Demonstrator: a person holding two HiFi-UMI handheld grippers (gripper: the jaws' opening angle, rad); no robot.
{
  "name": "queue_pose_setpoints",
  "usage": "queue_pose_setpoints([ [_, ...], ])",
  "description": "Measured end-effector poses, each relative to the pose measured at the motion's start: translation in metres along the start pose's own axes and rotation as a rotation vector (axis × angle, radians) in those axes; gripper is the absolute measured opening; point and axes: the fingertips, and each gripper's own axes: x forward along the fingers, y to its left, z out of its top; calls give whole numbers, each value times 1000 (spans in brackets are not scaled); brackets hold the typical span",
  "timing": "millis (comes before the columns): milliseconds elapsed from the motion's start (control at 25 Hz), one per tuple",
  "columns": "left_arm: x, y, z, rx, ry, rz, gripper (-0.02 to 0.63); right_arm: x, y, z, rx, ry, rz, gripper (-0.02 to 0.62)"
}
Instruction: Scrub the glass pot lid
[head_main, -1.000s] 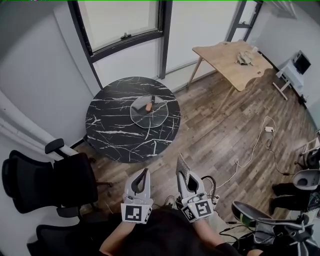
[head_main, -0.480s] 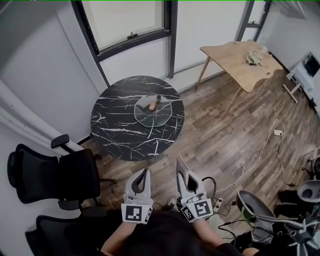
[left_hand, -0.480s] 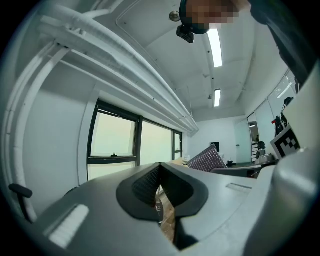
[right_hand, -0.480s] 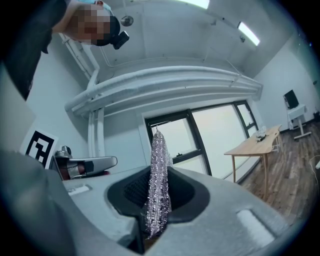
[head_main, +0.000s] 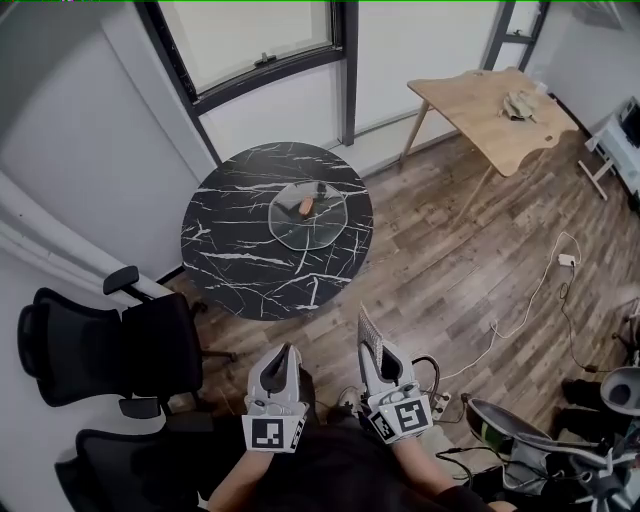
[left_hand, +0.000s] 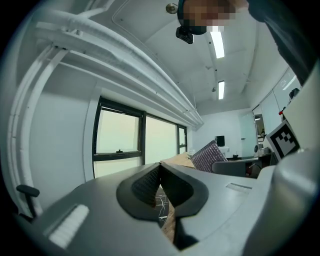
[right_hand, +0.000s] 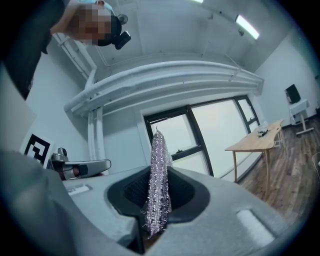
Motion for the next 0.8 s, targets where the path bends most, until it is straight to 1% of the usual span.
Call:
queue_pose_setpoints([
  [160,26,18,-5,-4,-9,-23,4,25,-8,-9,-8,17,-33,75],
  [320,53,48,-9,-27,-18,-40,3,56,-8,-12,-10,22,-63,75],
  [440,78,73,-6,-38,-24,-77,3,91,-7,-9,-29,23,-85,77],
  [520,92,92,-6,-38,-11,-100,3,114,-4,-6,-30,18,-104,77],
  [800,145,152,-3,-52,5,-151,3,193,5,1,-41,18,-151,77],
])
